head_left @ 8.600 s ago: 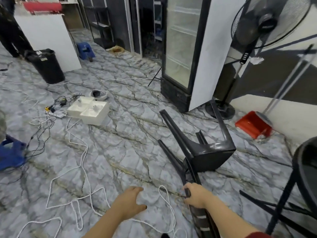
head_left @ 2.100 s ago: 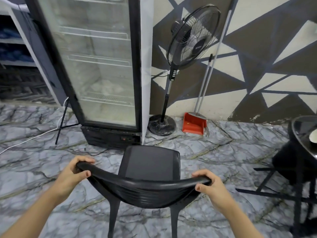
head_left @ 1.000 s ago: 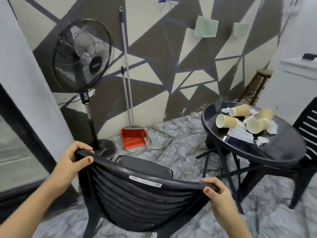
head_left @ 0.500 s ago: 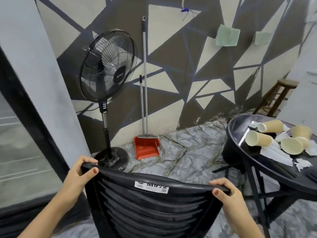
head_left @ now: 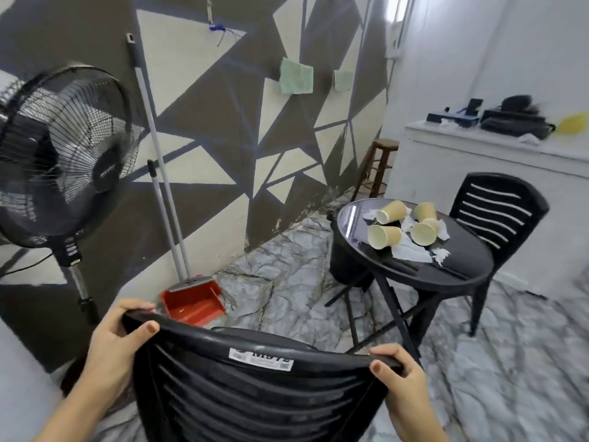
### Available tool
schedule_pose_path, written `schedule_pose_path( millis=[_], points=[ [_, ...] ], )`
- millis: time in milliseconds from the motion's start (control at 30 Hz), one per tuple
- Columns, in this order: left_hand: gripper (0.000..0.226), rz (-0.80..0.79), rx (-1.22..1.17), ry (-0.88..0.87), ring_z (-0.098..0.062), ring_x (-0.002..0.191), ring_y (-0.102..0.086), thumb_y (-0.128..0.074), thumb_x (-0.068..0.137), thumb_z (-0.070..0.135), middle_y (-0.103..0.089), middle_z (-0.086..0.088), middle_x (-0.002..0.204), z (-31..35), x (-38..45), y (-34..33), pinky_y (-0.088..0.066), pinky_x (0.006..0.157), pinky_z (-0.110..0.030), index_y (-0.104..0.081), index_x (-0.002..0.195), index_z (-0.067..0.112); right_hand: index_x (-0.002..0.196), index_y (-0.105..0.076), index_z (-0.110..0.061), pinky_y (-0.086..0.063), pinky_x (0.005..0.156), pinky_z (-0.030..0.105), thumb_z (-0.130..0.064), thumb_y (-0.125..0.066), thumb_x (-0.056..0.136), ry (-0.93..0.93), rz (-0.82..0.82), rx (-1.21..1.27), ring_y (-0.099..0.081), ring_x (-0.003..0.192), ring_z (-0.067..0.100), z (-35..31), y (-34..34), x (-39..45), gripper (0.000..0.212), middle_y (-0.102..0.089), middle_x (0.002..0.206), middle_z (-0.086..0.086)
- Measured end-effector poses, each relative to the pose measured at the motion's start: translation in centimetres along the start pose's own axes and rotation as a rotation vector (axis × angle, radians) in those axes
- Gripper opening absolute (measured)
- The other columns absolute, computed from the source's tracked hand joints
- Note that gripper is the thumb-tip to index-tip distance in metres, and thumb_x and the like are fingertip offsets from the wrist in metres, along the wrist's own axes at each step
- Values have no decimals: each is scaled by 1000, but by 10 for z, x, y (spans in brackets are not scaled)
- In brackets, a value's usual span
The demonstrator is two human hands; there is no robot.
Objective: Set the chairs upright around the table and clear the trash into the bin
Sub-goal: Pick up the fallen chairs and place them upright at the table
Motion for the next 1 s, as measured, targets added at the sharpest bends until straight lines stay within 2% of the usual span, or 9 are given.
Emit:
schedule_pose_path(
  millis=[67, 200, 333, 400, 500, 633, 767, 867, 1000],
  points=[
    [19, -53, -27, 4, -6, 73, -52, -69, 56, 21, -62, 15, 72, -4, 16, -25, -43, 65, -8, -66, 73, 28, 60, -69, -12, -48, 53, 14, -53, -89, 6, 36, 60, 7, -59, 56, 10, -6, 14, 0, 71, -63, 60, 1],
    [38, -108, -54, 4, 1, 68, -57, -80, 43, 49, -65, 15, 71, -22, 47, -74, -46, 62, -9, -65, 71, 27, 58, -68, -15, -48, 51, 15, -55, -88, 6, 44, 140, -1, -58, 53, 9, -22, 40, 8, 68, -62, 56, -2],
    [24, -190, -120, 75, -14, 74, -51, -71, 52, 33, -60, 4, 78, -55, 73, -121, -45, 64, -19, -64, 74, 24, 59, -68, -16, -51, 54, 18, -55, -88, 6, 47, 211, -44, -61, 58, 12, -37, 66, 22, 69, -64, 61, 0],
    [17, -219, -169, 119, -16, 74, -49, -69, 56, 22, -55, -3, 81, -70, 83, -145, -45, 59, -14, -64, 72, 23, 59, -67, -15, -51, 53, 18, -53, -89, 6, 51, 252, -35, -61, 58, 13, -43, 78, 30, 68, -65, 61, 1],
    [14, -269, -212, 152, -11, 68, -48, -67, 57, 17, -60, 7, 73, -77, 94, -185, -43, 54, -9, -66, 70, 24, 61, -65, -12, -49, 50, 17, -52, -89, 5, 77, 312, -36, -59, 54, 11, -54, 98, 40, 73, -63, 57, -2],
    [53, -373, -221, 150, -3, 58, -54, -85, 31, 56, -60, 10, 68, -81, 118, -226, -43, 51, -10, -63, 68, 24, 72, -62, -7, -49, 48, 19, -52, -90, 7, 69, 364, -54, -60, 55, 11, -63, 115, 49, 85, -63, 59, -4],
    [23, -508, -300, 197, -4, 56, -54, -79, 51, 29, -51, -12, 80, -94, 149, -267, -44, 51, -10, -63, 66, 23, 67, -62, -9, -50, 49, 19, -48, -91, 6, 94, 459, -11, -60, 54, 11, -61, 118, 60, 79, -63, 58, -3],
    [56, -607, -282, 203, -12, 63, -51, -88, 31, 53, -50, -9, 78, -115, 180, -287, -43, 52, -13, -60, 68, 22, 67, -60, -6, -49, 50, 16, -44, -92, 7, 124, 560, 11, -59, 55, 11, -51, 114, 66, 79, -62, 60, -1],
    [66, -769, -276, 262, -11, 62, -54, -90, 21, 54, -49, -13, 79, -132, 211, -312, -44, 51, -13, -60, 68, 18, 57, -65, -10, -46, 48, 12, -33, -93, 8, 125, 731, 32, -58, 49, 6, -22, 107, 60, 62, -62, 58, 2]
  ],
)
Point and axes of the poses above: each hand's wrist, its own x-axis towards the middle knuckle, its own y-axis out of the back of the hand, z = x × y, the point moved 5 cm from there along x, towards the middle knuckle
